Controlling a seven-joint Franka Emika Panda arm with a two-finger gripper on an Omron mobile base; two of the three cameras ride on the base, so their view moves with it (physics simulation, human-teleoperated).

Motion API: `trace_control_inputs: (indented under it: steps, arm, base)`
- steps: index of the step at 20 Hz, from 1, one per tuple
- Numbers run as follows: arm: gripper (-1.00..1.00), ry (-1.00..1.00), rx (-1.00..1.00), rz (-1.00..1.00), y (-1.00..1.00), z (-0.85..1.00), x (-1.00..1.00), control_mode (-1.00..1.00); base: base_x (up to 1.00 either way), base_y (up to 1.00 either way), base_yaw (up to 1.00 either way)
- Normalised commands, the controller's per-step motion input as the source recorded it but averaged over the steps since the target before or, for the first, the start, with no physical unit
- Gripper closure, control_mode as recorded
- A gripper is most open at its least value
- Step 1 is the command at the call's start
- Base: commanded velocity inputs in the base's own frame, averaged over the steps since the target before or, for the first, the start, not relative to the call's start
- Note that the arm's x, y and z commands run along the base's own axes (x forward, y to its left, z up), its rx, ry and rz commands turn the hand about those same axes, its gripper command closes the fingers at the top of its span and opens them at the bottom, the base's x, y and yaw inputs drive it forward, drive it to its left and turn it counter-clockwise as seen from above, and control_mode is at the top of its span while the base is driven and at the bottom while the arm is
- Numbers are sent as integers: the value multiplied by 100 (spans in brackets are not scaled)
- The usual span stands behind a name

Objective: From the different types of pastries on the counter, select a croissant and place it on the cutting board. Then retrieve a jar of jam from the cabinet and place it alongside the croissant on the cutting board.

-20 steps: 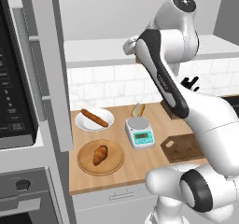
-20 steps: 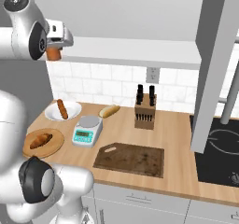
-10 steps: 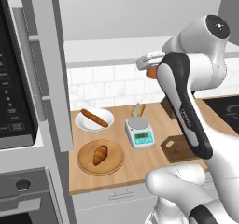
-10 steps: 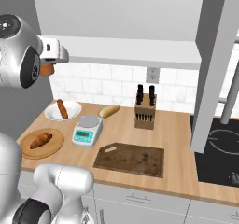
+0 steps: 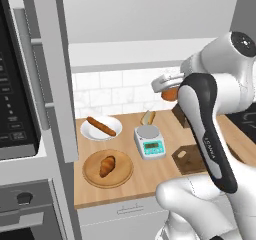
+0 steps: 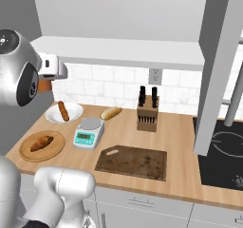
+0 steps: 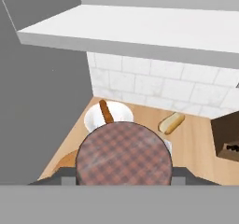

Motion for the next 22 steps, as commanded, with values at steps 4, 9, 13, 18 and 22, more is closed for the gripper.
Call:
trace_control_inputs:
  steps: [4, 9, 13, 18, 22]
  arm:
    - [100, 0, -1, 0, -28, -46, -22, -100]
    - [100, 0, 0, 0, -40, -43, -20, -100]
    - [100, 0, 0, 0, -39, -40, -4, -100]
    - [100, 0, 0, 0, -31, -40, -3, -100]
    - [100, 0, -1, 0, -23, -45, -4, -100]
  base:
    - [0, 0, 0]
    - [0, 0, 0]
    - [0, 0, 0]
    - [0, 0, 0]
    - [0, 0, 0]
